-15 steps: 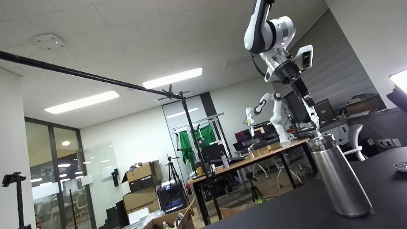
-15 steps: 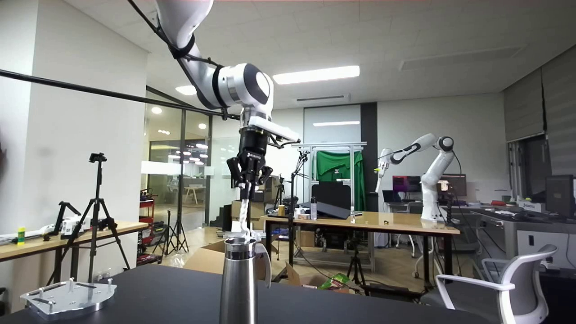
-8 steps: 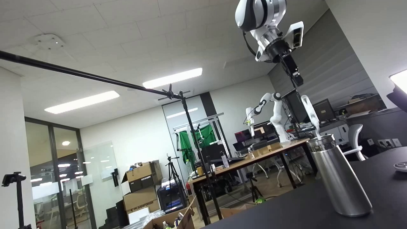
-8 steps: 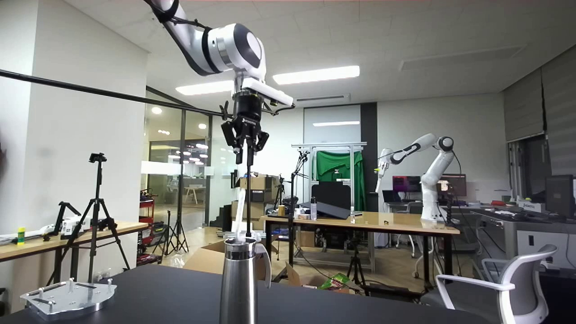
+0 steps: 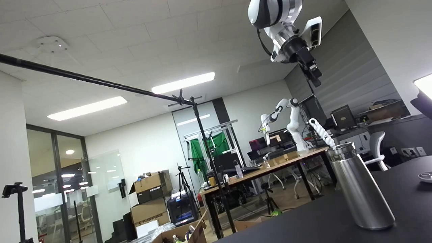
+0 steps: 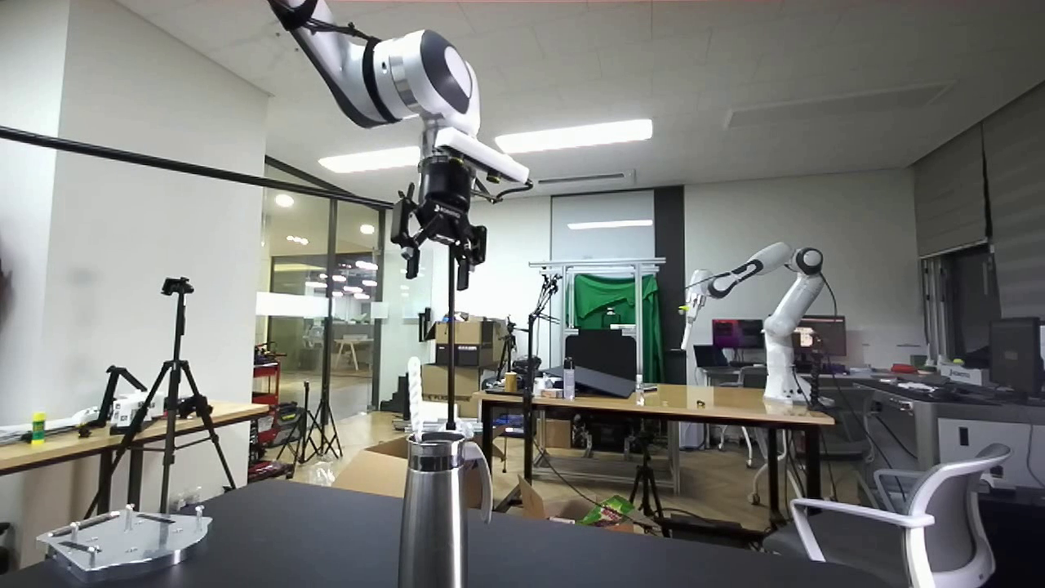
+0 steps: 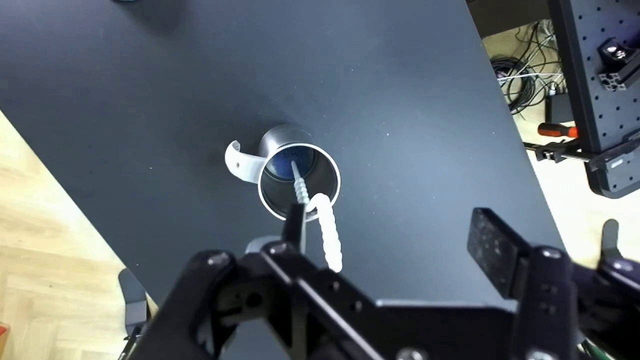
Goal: Use the brush to scrub inside the thermos
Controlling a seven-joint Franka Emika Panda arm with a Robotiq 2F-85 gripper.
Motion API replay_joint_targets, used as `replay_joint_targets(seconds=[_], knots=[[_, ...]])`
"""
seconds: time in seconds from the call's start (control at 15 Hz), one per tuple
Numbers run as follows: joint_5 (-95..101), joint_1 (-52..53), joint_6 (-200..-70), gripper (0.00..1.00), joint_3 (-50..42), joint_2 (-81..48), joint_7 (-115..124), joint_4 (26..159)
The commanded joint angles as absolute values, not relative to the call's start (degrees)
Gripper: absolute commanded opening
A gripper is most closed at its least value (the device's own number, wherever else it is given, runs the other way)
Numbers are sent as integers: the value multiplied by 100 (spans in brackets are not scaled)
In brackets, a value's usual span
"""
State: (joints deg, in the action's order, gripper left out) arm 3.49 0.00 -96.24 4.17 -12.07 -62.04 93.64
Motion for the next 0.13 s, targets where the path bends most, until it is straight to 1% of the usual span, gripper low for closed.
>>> replay_joint_targets(seconds=[0.0,0.07], knots=[[347,10,-9571,92,408,-1210,-6205,9344],[347,10,-9560,98,408,-1208,-6207,9344]])
